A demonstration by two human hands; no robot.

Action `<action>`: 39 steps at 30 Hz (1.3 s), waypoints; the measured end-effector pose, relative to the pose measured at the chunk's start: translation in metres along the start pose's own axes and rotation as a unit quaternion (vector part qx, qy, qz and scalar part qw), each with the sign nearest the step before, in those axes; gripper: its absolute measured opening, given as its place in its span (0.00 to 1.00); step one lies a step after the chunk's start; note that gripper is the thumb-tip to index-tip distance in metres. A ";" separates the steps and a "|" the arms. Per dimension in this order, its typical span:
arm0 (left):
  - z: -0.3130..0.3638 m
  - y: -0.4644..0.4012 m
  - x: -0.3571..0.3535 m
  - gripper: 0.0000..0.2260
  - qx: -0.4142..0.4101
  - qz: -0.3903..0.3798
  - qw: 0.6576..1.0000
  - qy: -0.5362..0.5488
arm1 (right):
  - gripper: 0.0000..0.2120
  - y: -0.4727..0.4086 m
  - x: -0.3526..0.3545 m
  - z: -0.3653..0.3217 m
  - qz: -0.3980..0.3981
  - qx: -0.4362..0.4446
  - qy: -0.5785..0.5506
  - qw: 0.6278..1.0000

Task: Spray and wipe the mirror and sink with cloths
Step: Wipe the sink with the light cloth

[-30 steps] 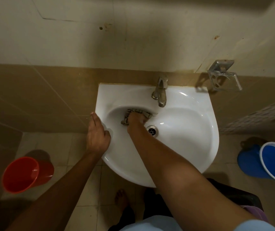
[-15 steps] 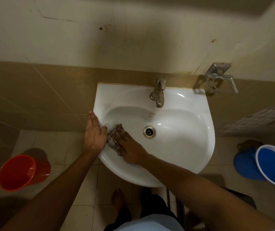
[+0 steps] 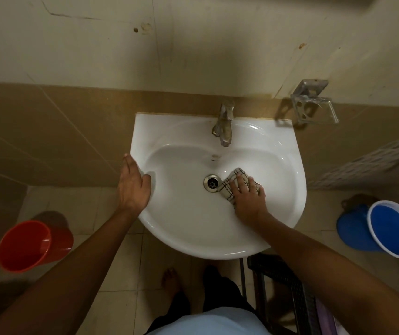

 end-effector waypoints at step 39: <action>-0.007 0.000 -0.009 0.39 -0.013 -0.002 1.000 0.006 | 0.28 0.136 0.078 -0.007 0.023 0.200 -0.176 0.964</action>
Point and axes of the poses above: each hand's wrist, its own y-axis away from the middle knuckle, its own x-axis out of the back of the hand, z = x × y, the point moved 5 cm from there along -y, towards the middle knuckle, and after that the axes turned 12 degrees about z, right-handed, at the moved point
